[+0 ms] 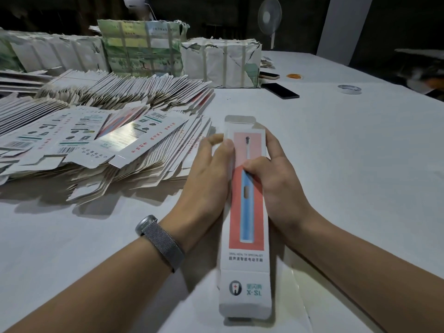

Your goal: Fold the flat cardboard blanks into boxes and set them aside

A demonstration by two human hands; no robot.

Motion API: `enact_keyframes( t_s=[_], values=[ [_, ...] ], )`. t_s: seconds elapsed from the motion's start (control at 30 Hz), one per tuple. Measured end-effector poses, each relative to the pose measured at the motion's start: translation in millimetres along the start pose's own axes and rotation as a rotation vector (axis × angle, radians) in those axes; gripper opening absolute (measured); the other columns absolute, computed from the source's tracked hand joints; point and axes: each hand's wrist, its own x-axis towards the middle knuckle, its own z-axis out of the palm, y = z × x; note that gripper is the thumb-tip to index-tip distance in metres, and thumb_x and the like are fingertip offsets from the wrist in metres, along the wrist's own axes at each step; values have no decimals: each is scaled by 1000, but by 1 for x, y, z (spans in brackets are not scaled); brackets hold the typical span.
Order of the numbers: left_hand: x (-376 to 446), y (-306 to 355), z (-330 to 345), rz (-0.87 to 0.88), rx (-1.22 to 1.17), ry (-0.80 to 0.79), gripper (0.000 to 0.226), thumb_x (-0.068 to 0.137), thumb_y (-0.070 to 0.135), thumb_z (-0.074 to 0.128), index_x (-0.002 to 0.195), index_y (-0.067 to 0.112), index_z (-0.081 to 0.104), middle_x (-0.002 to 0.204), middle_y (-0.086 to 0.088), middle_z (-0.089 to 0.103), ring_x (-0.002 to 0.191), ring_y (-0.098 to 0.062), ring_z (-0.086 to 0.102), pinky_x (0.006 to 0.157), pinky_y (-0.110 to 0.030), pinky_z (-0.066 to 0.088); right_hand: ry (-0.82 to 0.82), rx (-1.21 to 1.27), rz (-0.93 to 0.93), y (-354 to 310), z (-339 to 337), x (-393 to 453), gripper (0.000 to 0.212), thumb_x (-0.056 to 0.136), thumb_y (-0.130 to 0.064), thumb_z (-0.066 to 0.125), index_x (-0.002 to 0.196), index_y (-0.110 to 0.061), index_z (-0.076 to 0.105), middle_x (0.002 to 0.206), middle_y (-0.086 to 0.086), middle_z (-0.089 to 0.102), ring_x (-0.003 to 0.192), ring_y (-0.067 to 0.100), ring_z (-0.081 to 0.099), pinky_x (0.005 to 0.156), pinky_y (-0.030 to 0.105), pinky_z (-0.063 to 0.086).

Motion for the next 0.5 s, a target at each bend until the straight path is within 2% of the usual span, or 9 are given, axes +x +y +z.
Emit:
enact_keyframes(
  t_s=[0.07,0.13,0.27,0.4,0.5],
  values=[
    [1,-1,0,16,-50,-4,50,88,51,52,135,34,45,106,2,75,95,-18,74,92,-46,59,-3,10,-2,-1,0,-1,59,85,-31,53,141,-41,38,97,-5,74,76,21,75,62,25,57],
    [0,0,0,45,-137,-42,45,99,41,56,140,35,40,103,-3,77,88,-19,74,84,-40,61,-5,29,6,-2,-1,-2,66,85,-33,55,145,-44,29,99,-6,74,77,24,75,63,27,58],
    [-2,3,2,121,-150,-95,27,108,23,45,134,27,46,98,-13,73,78,-25,68,75,-44,60,-2,41,-4,-4,-1,-3,60,84,-32,55,138,-43,32,91,-7,73,72,23,74,61,25,57],
    [-3,1,1,140,-174,-93,17,108,28,45,124,25,49,89,-7,71,71,-21,66,66,-37,59,-17,13,-27,-6,-1,-2,48,84,-31,56,124,-48,37,92,-11,72,71,20,74,61,23,57],
    [-1,-3,1,172,-184,-98,23,98,35,44,119,27,48,90,-1,73,73,-16,68,65,-30,57,-25,45,-25,-5,-3,-2,42,85,-26,56,120,-44,42,90,-7,74,67,20,72,60,24,57]
  ],
)
